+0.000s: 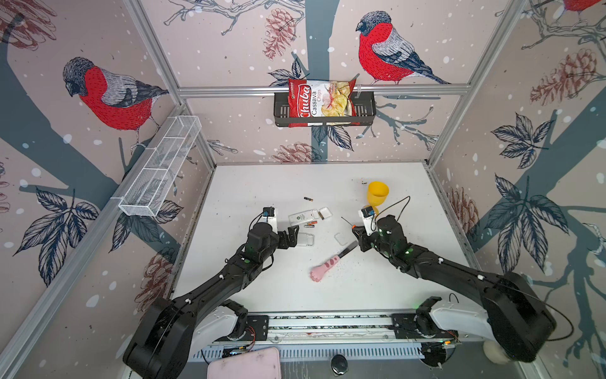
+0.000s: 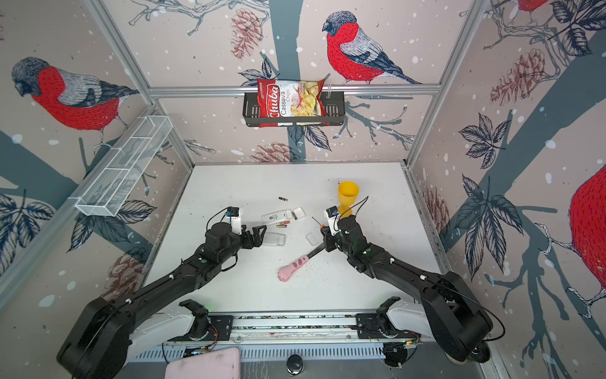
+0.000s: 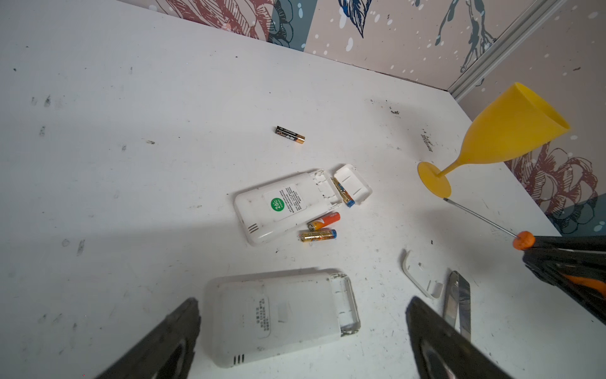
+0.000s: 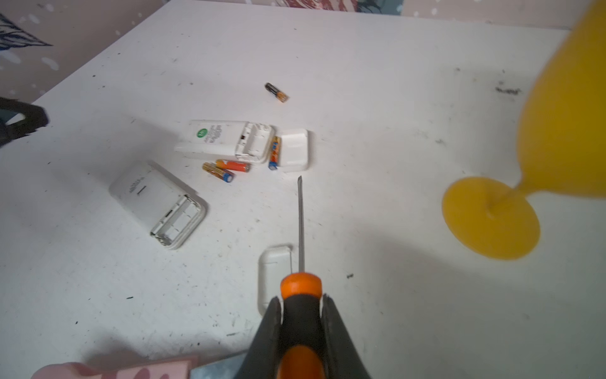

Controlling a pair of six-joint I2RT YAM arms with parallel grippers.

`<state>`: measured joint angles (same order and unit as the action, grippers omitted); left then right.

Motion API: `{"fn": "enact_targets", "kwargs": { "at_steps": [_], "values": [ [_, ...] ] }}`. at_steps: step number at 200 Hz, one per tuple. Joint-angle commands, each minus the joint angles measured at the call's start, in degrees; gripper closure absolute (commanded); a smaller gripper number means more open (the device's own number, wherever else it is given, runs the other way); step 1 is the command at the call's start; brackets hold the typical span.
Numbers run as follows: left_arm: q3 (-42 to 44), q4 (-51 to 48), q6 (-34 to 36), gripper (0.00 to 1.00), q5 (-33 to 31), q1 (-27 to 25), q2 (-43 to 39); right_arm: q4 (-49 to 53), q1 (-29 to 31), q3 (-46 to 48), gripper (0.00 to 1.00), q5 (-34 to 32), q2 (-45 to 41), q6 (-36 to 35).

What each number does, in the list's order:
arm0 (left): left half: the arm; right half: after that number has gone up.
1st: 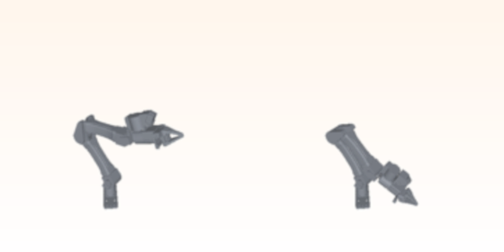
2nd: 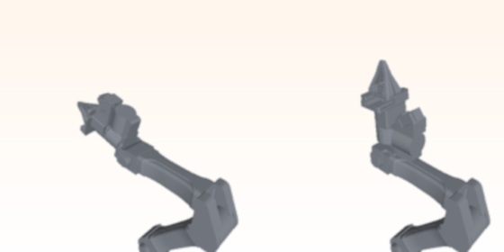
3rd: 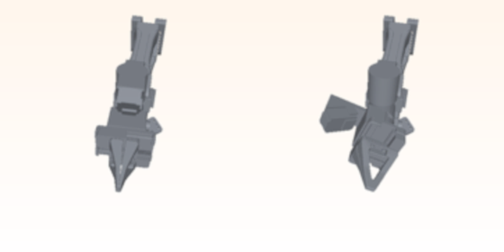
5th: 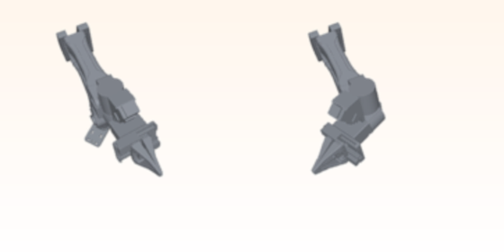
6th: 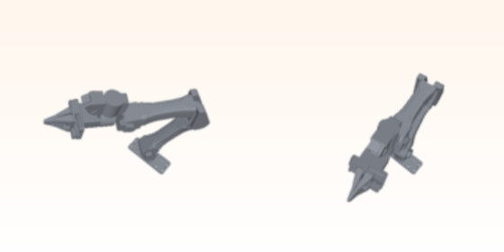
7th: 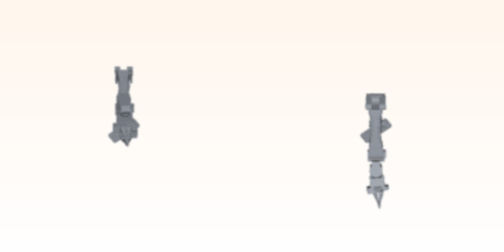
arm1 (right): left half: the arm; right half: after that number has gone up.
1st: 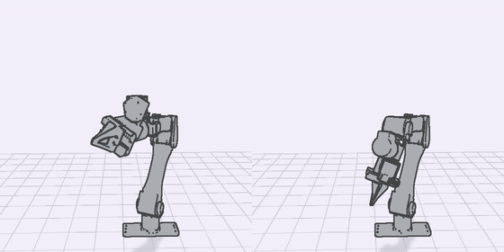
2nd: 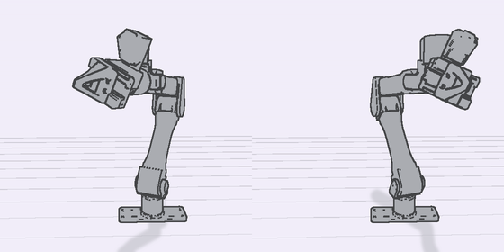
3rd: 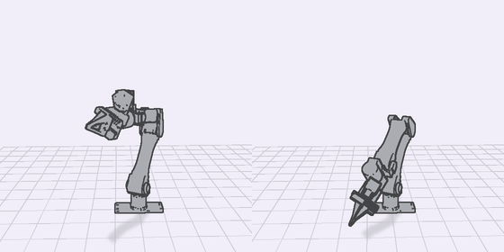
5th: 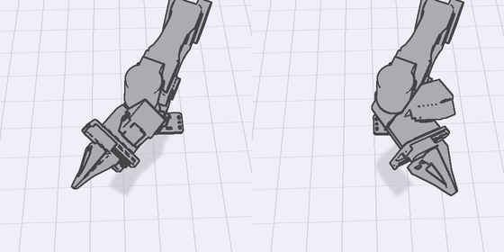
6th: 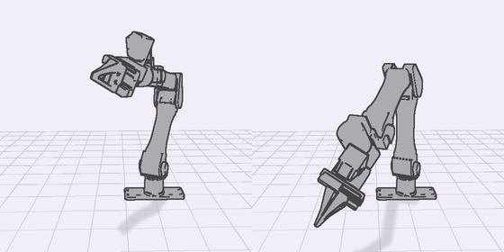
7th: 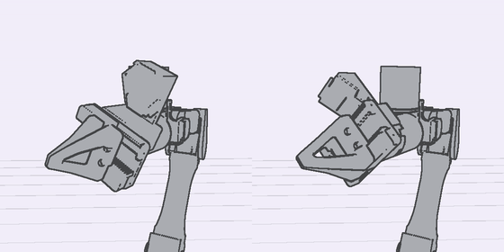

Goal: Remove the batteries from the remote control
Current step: 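Lift the screwdriver away from the emptied remote while the left gripper draws back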

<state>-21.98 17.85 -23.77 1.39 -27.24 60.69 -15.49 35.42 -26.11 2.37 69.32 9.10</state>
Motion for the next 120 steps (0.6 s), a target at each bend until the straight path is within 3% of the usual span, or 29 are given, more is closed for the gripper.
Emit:
{"fn": "enact_targets", "kwargs": {
  "at_steps": [1,62,120],
  "values": [
    [0.66,2.55,0.71,0.03,-0.24,-0.52,-0.73,-9.07,-1.16,2.96,0.94,0.52,-0.31,5.54],
    [3.35,6.41,1.43,0.03,-0.42,-0.63,-0.75,-14.85,-2.94,8.55,0.91,-0.53,0.52,10.80],
    [3.96,7.44,1.91,0.03,-0.53,-0.70,-0.22,-13.84,-4.46,9.31,0.85,1.88,4.10,11.88]
  ]
}}
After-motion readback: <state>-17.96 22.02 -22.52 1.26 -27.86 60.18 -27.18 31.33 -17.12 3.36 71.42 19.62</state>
